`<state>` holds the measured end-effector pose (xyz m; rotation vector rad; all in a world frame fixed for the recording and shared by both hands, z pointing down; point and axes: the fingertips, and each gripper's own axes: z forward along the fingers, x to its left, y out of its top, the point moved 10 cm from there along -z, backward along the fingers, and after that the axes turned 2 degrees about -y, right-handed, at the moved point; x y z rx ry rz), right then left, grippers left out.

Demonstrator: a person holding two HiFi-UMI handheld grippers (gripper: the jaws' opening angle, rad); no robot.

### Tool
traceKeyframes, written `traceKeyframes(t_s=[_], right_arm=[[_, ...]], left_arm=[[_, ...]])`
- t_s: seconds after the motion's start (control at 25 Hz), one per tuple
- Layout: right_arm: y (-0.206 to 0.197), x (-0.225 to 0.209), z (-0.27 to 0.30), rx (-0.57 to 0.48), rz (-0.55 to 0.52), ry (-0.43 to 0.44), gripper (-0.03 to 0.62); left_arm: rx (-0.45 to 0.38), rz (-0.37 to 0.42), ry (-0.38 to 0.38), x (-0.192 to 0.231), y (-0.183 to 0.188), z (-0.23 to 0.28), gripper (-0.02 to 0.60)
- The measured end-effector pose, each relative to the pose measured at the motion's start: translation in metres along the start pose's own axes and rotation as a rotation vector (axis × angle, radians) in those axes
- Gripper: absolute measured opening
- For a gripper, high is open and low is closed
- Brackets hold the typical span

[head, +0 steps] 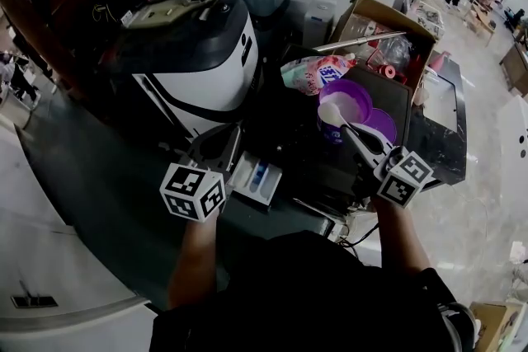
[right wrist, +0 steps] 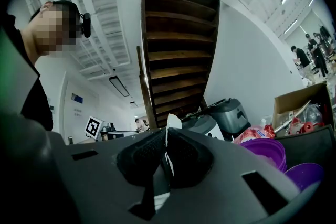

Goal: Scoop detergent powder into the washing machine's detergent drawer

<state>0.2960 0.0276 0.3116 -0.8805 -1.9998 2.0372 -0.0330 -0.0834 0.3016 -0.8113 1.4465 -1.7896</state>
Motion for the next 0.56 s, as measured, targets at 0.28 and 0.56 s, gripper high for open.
traceKeyframes(t_s=[0.28,0.56], right_arm=[[-0.0026,0.0023,0.0051,0.012,0.001,0.014,0.020],[-0.0029,0.0016,0.0049,0.016,0.010,0.020,0.020]], left_arm=[[0.007,-0.016,0.006,0.0021,-0.0043,-0.0024,0.009],[0.003,-0.020,0.002,0.0012,-0.0035,-0.0020,0.009]])
